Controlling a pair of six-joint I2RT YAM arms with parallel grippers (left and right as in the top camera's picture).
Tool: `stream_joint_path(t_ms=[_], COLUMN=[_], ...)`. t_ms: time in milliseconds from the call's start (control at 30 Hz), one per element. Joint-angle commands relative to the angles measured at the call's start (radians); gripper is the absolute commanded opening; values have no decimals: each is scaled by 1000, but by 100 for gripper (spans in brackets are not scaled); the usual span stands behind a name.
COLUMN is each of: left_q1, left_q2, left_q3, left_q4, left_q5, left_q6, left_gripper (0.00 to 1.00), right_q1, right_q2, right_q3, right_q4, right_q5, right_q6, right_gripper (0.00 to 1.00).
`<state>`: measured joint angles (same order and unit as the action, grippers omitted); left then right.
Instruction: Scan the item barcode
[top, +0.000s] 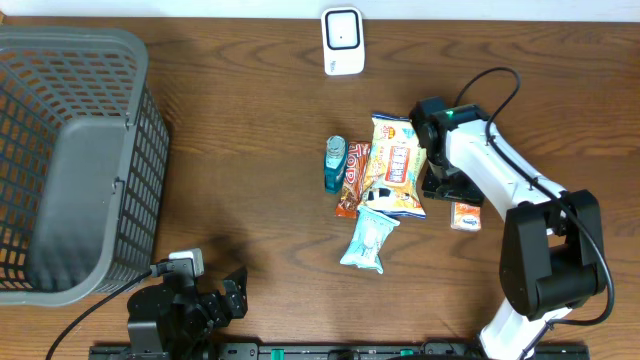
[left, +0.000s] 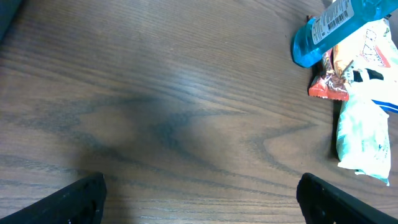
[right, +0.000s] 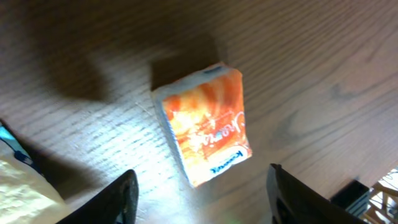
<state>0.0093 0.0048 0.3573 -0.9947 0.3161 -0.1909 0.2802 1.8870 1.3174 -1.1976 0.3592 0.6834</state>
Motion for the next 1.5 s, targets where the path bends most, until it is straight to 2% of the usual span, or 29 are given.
stream_joint_path(t_ms=[0, 400, 467, 567, 633, 700, 833, 900, 1000, 1133, 1267, 1467], left_q1=[1, 1, 1, 1, 1, 1, 1, 1, 1, 1, 1, 1], left_q2=[-1, -1, -1, -1, -1, -1, -1, -1, -1, -1, -1, -1], left_q3=[-6, -6, -6, -6, -6, -6, -6, -6, -6, -6, -6, -6], left_q4=[-11, -11, -11, -11, -11, -11, -11, -11, -11, -11, -11, -11], left_q5=[13, 13, 13, 13, 13, 13, 13, 13, 13, 13, 13, 13], left_q6=[-9, -9, -9, -10, -10, -9, -10, -10, -9, -9, -9, -9], left_gripper=[98, 98, 98, 98, 98, 98, 98, 98, 98, 98, 98, 98], right_q1=[6, 9, 9, 8, 8, 7, -9, -32, -72, -139, -186, -214], right_q2=[18, 124, 155, 188, 194, 193, 187, 185, 185, 185, 185, 183], right_q3=[-9, -71, -71, -71, -71, -69, -25, 24, 98, 173, 172, 172], right_q4=[15, 98, 100, 106, 111, 122, 103, 16, -118, -352, -504, -505], right_q5=[32, 32, 32, 12, -39, -117, -450, -635, -813, -1126, -1296, -1433], right_q6=[19, 19, 19, 19, 19, 10, -65, -63, -51, 58, 60, 56], right_gripper=[57, 40, 34, 11, 1, 1, 1, 2, 1, 1, 1, 1])
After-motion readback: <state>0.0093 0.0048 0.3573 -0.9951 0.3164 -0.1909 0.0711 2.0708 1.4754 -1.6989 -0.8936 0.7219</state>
